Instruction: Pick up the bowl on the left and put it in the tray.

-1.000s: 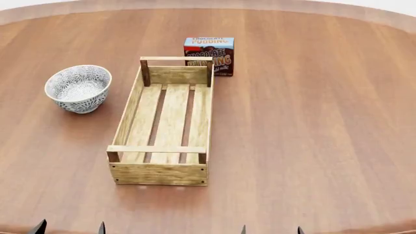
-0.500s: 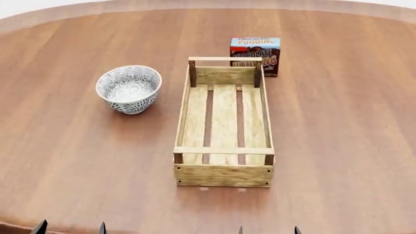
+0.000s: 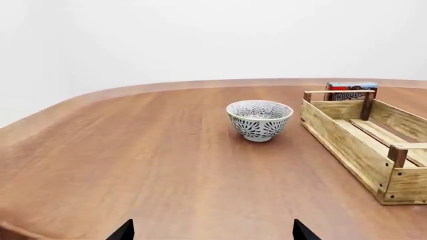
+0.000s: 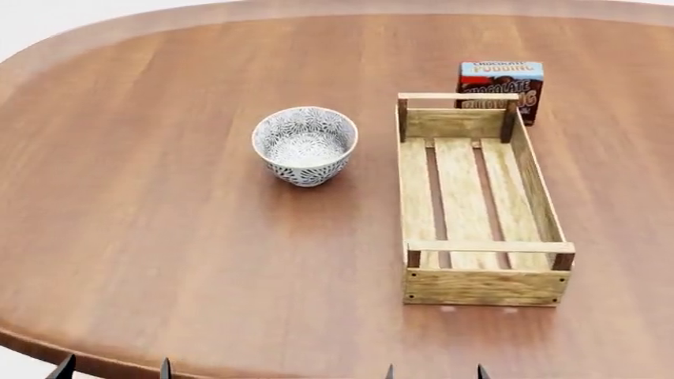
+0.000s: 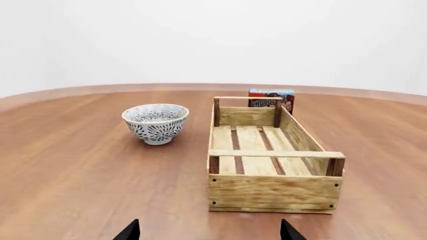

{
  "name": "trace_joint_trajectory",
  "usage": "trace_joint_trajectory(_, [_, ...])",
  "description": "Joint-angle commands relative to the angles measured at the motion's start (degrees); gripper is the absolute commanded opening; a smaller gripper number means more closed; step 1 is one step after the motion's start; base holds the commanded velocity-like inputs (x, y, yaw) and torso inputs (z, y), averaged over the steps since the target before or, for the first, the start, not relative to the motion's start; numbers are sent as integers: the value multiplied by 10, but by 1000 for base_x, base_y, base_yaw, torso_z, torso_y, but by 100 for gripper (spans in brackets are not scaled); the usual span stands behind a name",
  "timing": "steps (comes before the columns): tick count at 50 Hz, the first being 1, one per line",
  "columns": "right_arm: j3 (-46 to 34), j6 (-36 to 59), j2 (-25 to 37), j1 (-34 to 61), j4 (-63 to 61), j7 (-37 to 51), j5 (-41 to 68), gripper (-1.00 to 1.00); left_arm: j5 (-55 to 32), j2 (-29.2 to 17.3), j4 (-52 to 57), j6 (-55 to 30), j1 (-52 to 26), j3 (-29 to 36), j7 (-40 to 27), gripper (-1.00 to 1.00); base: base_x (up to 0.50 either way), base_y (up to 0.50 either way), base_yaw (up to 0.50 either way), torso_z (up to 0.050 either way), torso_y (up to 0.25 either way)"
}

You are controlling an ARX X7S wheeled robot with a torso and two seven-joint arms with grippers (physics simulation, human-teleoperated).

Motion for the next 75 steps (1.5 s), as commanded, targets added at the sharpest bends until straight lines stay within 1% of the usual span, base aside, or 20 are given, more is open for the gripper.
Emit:
trace_joint_trajectory(1, [-6,0,6,2,-1,7,5,100,-5,-6,1,-1,-2,7,-7,100,0,500,0,0,0])
trace_joint_trajectory(10, [-8,-6,8,0,-1,12,12,100,-10,-10,-1,2,-1,11,-11,100,0,500,0,0,0])
trace_joint_trajectory(15, [-19,-6,12,-2,-6,17,-1,100,-13,-12,-3,4,-1,13,-13,100,0,0,0,0,0])
trace_joint_trajectory(23, [-15,-11,13,-2,-5,20,13,100,-17,-14,-3,4,0,17,-16,100,21,0,0,0,0])
trace_joint_trajectory(64, [-31,-14,26,2,1,36,26,100,-33,-27,-5,6,-3,33,-31,100,497,0,0,0,0])
trace_joint_trajectory(67, [-34,-1,26,8,9,36,27,100,-34,-28,-6,6,-3,33,-33,100,500,0,0,0,0])
trace_joint_trajectory(69, [-44,58,25,27,29,57,4,100,-32,-27,-7,-1,-7,30,-43,100,252,0,0,0,0])
trace_joint_trajectory(70, [-40,68,25,28,28,50,18,100,-32,-27,-5,-5,-8,29,-45,100,0,0,0,0,0])
trace_joint_trajectory(72, [-43,88,26,37,31,61,7,100,-27,-29,1,-16,-12,29,-53,100,0,0,0,0,0])
trace_joint_trajectory(73, [-43,104,28,39,9,76,-5,100,-28,-33,19,-36,-15,28,-56,100,0,0,0,0,0])
trace_joint_trajectory(75, [-40,156,30,43,-27,74,8,100,-52,-38,47,-66,-15,24,-47,100,0,0,0,0,0])
